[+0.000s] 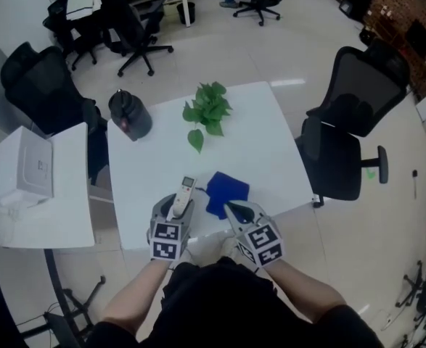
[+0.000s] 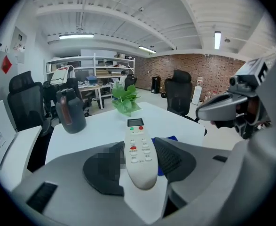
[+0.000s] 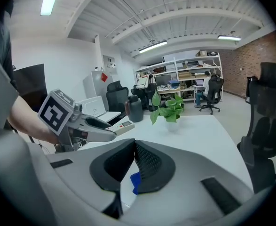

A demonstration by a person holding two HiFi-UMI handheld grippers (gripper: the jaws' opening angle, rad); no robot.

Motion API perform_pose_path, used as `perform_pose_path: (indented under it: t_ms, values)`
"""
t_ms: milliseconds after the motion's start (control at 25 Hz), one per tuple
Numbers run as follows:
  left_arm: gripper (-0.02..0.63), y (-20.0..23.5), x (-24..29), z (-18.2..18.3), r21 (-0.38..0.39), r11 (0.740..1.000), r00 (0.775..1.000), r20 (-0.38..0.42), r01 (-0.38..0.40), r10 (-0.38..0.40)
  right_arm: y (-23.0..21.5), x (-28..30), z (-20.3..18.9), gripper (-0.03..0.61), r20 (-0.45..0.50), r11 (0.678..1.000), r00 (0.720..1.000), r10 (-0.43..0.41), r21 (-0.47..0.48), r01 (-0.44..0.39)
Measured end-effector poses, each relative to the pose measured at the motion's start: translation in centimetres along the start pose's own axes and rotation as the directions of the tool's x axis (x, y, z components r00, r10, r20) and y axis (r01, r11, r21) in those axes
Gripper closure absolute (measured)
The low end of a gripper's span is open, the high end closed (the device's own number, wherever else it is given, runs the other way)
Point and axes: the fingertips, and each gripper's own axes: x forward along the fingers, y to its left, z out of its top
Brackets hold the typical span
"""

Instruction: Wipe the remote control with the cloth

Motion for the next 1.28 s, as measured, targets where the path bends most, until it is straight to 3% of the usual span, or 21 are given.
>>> perform_pose_path:
  t_ms: [320, 600, 800, 920, 1080, 1280]
  values:
    - [0.407, -1.3, -2.7, 1.0, 0.062, 0.996, 0.997, 0.048, 0.057, -0.060, 1.5, -0.9, 0.6, 0.568, 0.047, 0.997, 0.996, -0.073, 0.017, 0.073]
    - [0.407, -0.6, -3.0, 1.5, 0.100, 0.992, 0.995, 0.062, 0.078, -0.084, 1.6, -0.2, -0.5, 0.568, 0.012, 0.993, 0.993, -0.120, 0.011, 0.120]
    - [0.407, -0.6, -2.9, 1.8, 0.111, 0.990, 0.994, 0.060, 0.085, -0.092, 0.8, 1.2, -1.4, 0.496, -0.045, 0.994, 0.993, -0.109, -0.021, 0.109]
    - [0.407, -0.7, -2.9, 1.7, 0.142, 0.987, 0.995, 0.050, 0.080, -0.088, -1.0, 3.8, -4.4, 0.361, -0.150, 0.993, 0.983, -0.107, -0.069, 0.098]
    - [0.407, -0.8, -2.8, 1.5, 0.237, 0.970, 0.997, 0.036, 0.063, -0.073, -3.8, 7.8, -9.0, 0.231, -0.304, 0.990, 0.947, -0.101, -0.129, 0.065]
    - [0.407, -1.5, -2.5, 1.8, 0.374, 0.926, 0.998, 0.020, 0.048, -0.060, -5.3, 11.4, -12.4, 0.193, -0.443, 0.980, 0.894, -0.071, -0.197, -0.020]
